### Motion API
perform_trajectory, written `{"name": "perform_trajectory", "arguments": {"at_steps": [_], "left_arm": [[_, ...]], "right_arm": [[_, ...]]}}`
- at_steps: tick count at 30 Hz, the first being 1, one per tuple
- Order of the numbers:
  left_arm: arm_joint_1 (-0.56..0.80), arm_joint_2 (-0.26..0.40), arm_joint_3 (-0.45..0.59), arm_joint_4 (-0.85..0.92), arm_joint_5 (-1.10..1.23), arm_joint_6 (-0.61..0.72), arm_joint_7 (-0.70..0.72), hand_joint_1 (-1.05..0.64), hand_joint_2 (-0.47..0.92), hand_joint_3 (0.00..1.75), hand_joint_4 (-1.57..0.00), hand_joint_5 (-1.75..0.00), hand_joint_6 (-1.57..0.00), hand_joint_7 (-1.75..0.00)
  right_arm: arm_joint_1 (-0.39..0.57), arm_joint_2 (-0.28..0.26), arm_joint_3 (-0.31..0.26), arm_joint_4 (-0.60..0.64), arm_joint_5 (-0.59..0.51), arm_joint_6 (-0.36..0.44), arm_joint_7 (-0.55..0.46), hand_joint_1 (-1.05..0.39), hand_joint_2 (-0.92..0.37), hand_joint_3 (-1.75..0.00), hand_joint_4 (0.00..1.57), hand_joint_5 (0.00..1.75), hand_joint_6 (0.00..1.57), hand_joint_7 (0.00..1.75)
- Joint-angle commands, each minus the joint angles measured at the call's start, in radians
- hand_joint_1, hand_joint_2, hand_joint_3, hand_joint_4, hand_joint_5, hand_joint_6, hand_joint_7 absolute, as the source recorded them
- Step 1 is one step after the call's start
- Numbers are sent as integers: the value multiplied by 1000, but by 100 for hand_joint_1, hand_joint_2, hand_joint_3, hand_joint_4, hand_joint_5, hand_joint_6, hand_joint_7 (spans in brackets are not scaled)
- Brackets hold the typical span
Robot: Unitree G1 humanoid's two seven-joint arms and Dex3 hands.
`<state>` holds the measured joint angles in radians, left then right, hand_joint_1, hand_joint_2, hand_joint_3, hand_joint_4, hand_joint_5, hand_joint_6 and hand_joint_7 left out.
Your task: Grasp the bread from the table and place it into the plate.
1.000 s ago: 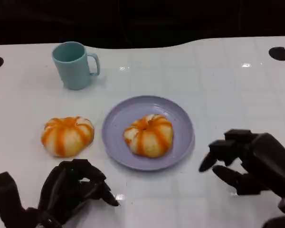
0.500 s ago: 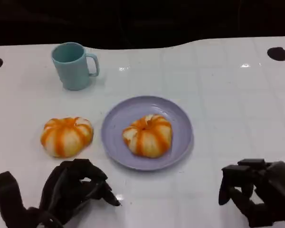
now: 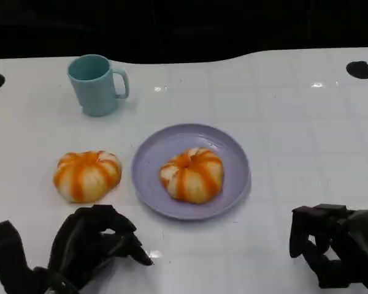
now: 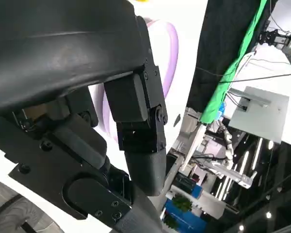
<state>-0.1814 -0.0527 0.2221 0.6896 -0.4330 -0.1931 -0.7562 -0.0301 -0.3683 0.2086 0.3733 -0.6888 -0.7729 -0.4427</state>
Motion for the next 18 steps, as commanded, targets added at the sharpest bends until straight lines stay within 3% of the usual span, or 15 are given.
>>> {"name": "perform_trajectory", "arguments": {"at_steps": [1, 18], "left_arm": [[-4, 22, 6, 5, 0, -4, -5, -105, 60, 0, -157, -59, -157, -36], [-13, 27, 12, 22, -4, -10, -17, -105, 61, 0, -157, -59, -157, -36]], "right_arm": [[-21, -5, 2, 39, -5, -32, -43, -8, -33, -142, 93, 175, 69, 172], [-39, -3, 11, 68, -19, -31, -59, -10, -30, -144, 92, 175, 69, 173]]}}
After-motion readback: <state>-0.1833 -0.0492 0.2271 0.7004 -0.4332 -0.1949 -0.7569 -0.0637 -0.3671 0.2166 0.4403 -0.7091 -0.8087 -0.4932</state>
